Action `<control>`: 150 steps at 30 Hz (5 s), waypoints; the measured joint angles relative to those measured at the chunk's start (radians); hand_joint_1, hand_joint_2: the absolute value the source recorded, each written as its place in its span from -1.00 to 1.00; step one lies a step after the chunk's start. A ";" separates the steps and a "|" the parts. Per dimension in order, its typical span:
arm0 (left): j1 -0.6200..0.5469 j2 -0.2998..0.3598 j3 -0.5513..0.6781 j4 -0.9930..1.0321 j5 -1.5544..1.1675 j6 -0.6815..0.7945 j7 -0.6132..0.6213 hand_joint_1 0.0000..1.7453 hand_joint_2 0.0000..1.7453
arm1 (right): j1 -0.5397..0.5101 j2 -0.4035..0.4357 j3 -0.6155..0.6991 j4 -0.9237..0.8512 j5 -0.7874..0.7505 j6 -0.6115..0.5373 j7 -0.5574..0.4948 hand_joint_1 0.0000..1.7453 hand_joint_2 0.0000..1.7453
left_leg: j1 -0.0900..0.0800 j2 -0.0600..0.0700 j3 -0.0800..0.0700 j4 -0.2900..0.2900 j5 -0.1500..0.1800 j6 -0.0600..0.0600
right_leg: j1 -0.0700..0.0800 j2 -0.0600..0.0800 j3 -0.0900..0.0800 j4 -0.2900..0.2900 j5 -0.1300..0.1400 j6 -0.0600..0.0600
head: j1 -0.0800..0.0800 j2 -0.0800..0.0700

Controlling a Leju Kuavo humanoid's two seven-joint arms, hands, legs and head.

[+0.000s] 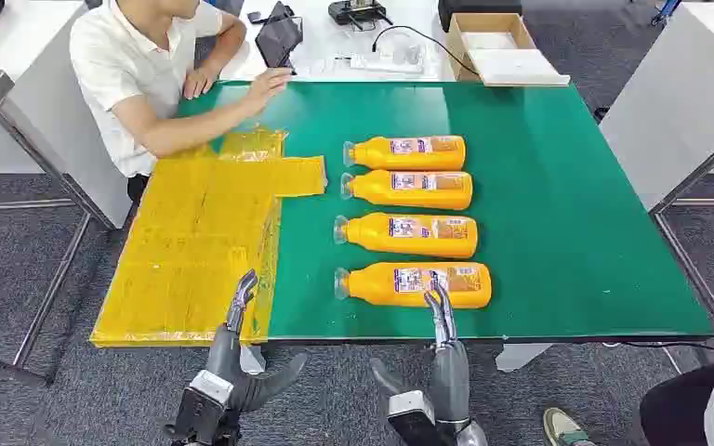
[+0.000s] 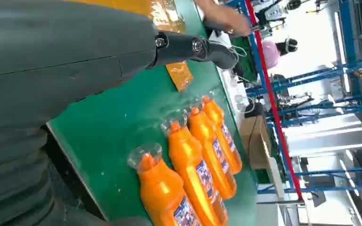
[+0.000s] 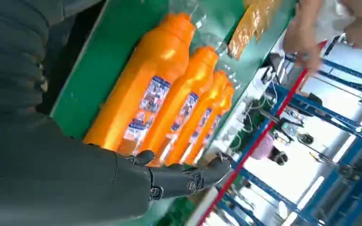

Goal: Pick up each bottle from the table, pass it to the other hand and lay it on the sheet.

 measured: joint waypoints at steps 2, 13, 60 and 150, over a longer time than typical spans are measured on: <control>-0.001 0.000 -0.006 0.008 0.003 0.008 0.000 -1.00 1.00 | -0.011 -0.005 0.006 0.018 0.039 -0.028 0.011 -1.00 1.00 | 0.000 0.000 0.000 0.000 0.000 0.000 | 0.000 0.000 0.000 0.000 0.000 0.000 | 0.000 0.000; -0.012 0.002 -0.027 0.037 0.016 -0.003 0.009 -1.00 1.00 | -0.058 -0.059 0.006 0.061 0.196 -0.072 0.097 -1.00 1.00 | 0.000 0.000 0.000 0.000 0.000 0.000 | 0.000 0.000 0.000 0.000 0.000 0.000 | 0.000 0.000; -0.121 -0.067 -0.085 0.168 0.095 -0.082 -0.068 -1.00 1.00 | -0.476 -0.253 -0.051 0.487 0.580 0.197 0.335 -1.00 1.00 | -0.002 -0.001 -0.001 0.001 0.001 0.002 | -0.002 0.000 0.000 0.000 0.002 0.002 | 0.000 0.000; -0.106 -0.035 -0.086 0.080 0.671 -0.150 0.125 -1.00 1.00 | -0.465 -0.125 0.079 0.391 0.029 0.430 0.126 1.00 1.00 | -0.001 0.007 0.004 0.000 -0.002 0.002 | 0.000 0.006 0.003 -0.001 0.002 0.002 | 0.000 0.000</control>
